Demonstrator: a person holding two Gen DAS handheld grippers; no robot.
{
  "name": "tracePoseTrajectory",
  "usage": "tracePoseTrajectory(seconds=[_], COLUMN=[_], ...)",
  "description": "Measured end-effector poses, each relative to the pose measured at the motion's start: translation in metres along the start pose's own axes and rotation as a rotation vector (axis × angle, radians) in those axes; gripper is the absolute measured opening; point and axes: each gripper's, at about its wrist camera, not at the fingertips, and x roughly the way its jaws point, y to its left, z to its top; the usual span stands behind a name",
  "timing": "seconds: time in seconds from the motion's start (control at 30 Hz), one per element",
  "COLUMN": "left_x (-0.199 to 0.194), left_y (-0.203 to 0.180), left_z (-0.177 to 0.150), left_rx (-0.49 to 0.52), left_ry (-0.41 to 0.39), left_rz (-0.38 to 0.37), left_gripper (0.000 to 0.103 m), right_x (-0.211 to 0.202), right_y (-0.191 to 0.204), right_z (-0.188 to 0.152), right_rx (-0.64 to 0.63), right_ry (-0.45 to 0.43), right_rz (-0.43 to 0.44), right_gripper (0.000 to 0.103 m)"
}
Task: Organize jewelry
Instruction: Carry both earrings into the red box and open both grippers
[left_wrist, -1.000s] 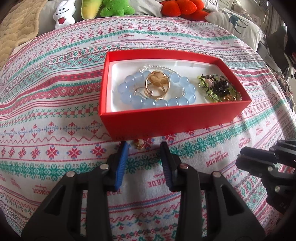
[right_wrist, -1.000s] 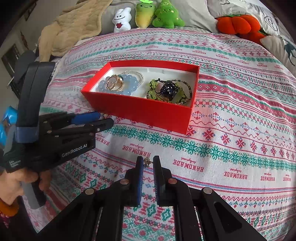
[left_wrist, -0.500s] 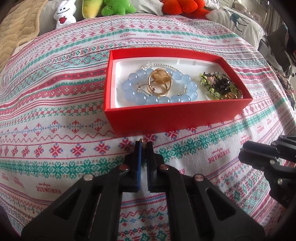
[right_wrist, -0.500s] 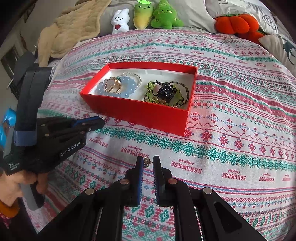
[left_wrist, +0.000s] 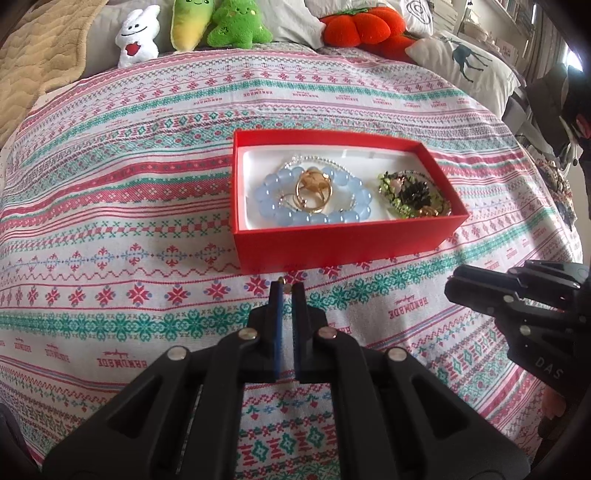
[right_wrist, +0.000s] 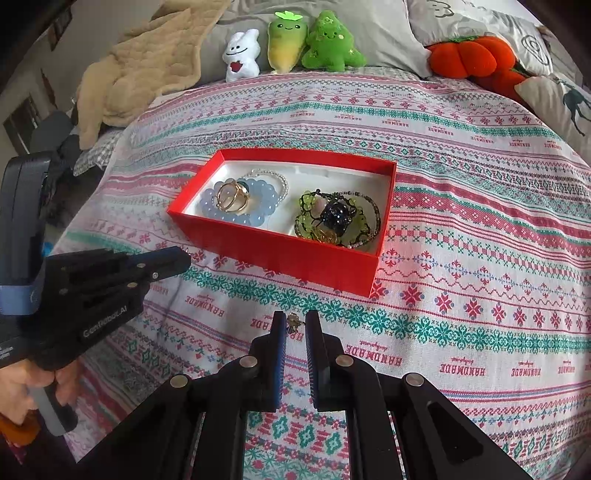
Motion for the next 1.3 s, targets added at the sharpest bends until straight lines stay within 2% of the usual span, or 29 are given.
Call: tracePoseTrajectory(seconds=[0.53,0.97,1.3], left_x=[-0.031,-0.010,0.000], left_y=[-0.002,-0.002,-0.006], left_z=[0.021,0.039,0.043], left_rx=[-0.031,-0.070,-0.063], left_ry=[-0.084,-0.106,-0.118], left_rz=[-0.040,-0.021,0.009], left_gripper=[0.005,0.005,0.006], right_x=[-0.012,0.004,0.010], right_y=[-0.009,-0.014,-0.016], right_z=[0.031,0.048,0.055], right_rx=[0.070,0.111,0.118], right_ry=[-0.078,-0.085,-0.105], right_rz=[0.011,0.010,0.010], right_gripper=[0.010,0.010,0.011])
